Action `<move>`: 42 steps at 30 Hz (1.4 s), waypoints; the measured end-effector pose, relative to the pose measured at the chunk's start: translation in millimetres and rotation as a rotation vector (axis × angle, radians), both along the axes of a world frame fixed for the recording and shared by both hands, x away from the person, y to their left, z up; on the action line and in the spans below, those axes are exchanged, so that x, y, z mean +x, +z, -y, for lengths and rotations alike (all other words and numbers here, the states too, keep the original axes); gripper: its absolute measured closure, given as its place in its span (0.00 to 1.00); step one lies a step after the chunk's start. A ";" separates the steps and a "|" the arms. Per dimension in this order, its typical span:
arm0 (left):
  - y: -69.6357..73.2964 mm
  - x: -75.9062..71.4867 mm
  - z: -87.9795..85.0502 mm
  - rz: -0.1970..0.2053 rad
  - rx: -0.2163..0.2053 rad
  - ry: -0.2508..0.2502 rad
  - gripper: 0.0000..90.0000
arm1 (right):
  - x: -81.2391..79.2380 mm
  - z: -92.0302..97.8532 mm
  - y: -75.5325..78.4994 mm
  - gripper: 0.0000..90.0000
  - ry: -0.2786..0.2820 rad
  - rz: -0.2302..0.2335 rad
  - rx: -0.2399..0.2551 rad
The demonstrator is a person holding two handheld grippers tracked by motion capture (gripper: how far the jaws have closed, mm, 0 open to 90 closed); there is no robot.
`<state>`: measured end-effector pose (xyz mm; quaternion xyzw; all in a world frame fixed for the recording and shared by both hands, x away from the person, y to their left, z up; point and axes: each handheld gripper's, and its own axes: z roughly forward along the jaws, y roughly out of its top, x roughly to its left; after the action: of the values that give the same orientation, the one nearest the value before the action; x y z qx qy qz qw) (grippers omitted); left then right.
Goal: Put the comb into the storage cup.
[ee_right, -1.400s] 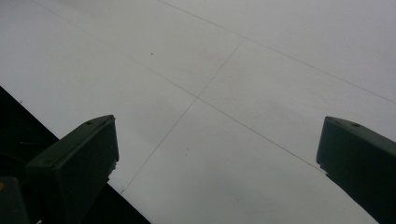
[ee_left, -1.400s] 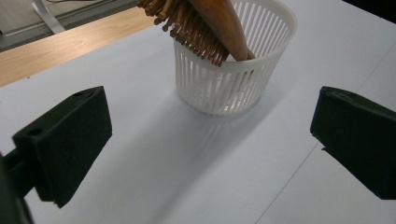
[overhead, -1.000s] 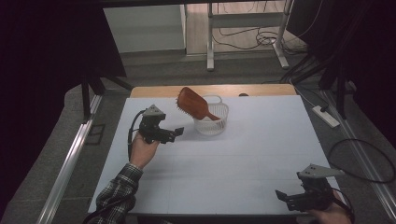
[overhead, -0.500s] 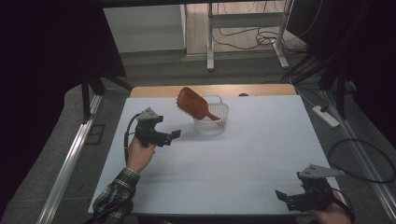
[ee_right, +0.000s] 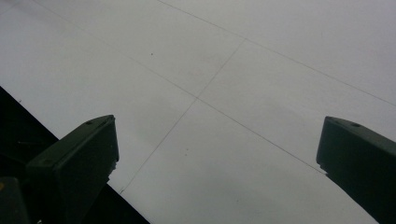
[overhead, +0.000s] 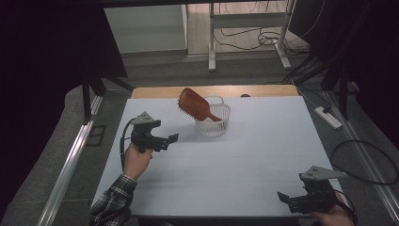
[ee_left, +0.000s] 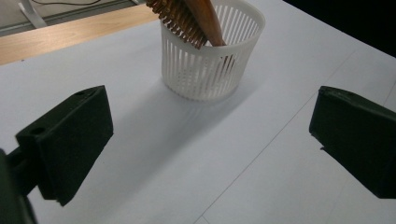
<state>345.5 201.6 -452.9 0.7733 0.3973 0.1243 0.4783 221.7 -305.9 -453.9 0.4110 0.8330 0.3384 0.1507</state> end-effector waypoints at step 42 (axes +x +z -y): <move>-1.7 -39.5 -14.0 -0.025 0.005 0.042 0.00 | -1.5 -1.0 0.5 0.00 0.003 0.015 -0.005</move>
<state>306.1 215.6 -454.6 0.7674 0.4192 0.1257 0.4686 220.2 -304.8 -453.4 0.4068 0.8333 0.3396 0.1573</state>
